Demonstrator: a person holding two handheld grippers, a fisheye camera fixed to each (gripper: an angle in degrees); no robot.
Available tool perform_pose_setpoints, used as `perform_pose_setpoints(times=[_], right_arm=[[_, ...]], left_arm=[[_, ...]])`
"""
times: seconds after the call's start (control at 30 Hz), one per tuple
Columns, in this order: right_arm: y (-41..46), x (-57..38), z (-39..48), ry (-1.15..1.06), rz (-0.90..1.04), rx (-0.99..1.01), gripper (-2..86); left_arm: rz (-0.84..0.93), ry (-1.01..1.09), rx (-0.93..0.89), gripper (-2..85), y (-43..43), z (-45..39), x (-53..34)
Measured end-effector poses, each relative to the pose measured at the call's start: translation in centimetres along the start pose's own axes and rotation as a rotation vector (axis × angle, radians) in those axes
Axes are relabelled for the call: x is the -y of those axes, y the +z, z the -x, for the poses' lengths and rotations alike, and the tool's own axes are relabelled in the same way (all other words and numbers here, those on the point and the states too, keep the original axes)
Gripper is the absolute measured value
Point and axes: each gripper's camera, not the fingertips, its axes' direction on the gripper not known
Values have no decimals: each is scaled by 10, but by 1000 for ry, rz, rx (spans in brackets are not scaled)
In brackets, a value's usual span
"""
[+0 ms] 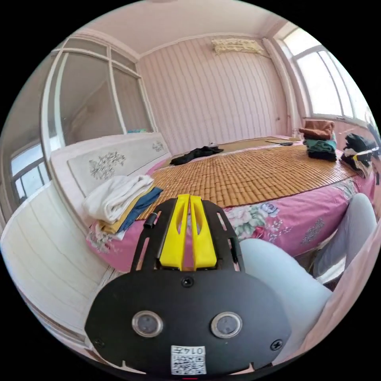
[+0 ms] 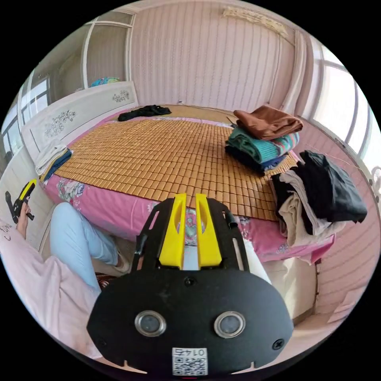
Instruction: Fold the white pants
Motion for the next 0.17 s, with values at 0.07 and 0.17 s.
perform_pose_setpoints(times=[0.07, 0.17], right_arm=[[-17, -19, -36, 105, -15, -87, 78], [-37, -26, -79, 136, -14, -211, 96]], left_arm=[[-85, 10, -60, 6, 8, -43, 38], [-197, -9, -331, 40, 25, -113, 92]])
